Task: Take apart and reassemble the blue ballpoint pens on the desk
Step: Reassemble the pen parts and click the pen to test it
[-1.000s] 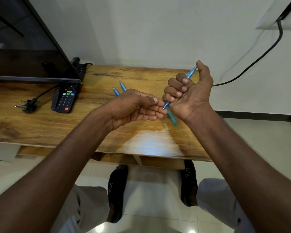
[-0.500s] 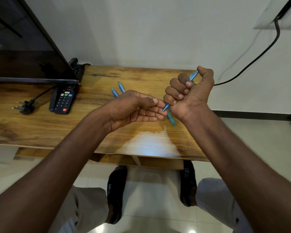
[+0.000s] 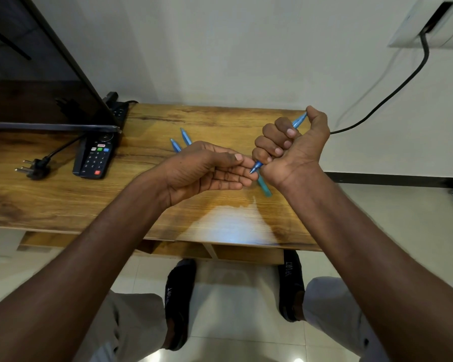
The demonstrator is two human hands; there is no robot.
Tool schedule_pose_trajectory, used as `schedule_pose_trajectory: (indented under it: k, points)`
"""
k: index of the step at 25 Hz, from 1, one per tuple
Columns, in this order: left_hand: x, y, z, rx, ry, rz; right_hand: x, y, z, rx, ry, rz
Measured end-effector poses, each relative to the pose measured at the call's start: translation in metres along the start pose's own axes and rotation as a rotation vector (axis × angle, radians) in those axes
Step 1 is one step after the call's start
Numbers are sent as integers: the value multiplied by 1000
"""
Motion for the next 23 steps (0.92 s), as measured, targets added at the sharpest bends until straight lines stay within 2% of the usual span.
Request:
schedule_pose_trajectory:
  k: [23]
  points:
    - [0, 0, -1, -1, -5, 15, 1, -1, 0, 15, 33, -77]
Point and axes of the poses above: each hand's wrist, its own z-axis towards the middle knuckle, its own x-axis out of the palm, y = z × x, the point moved 2 cm from there along z, towards the middle knuckle, and after that the axes turned 8 degrees about -y, right-handed, at the moved point
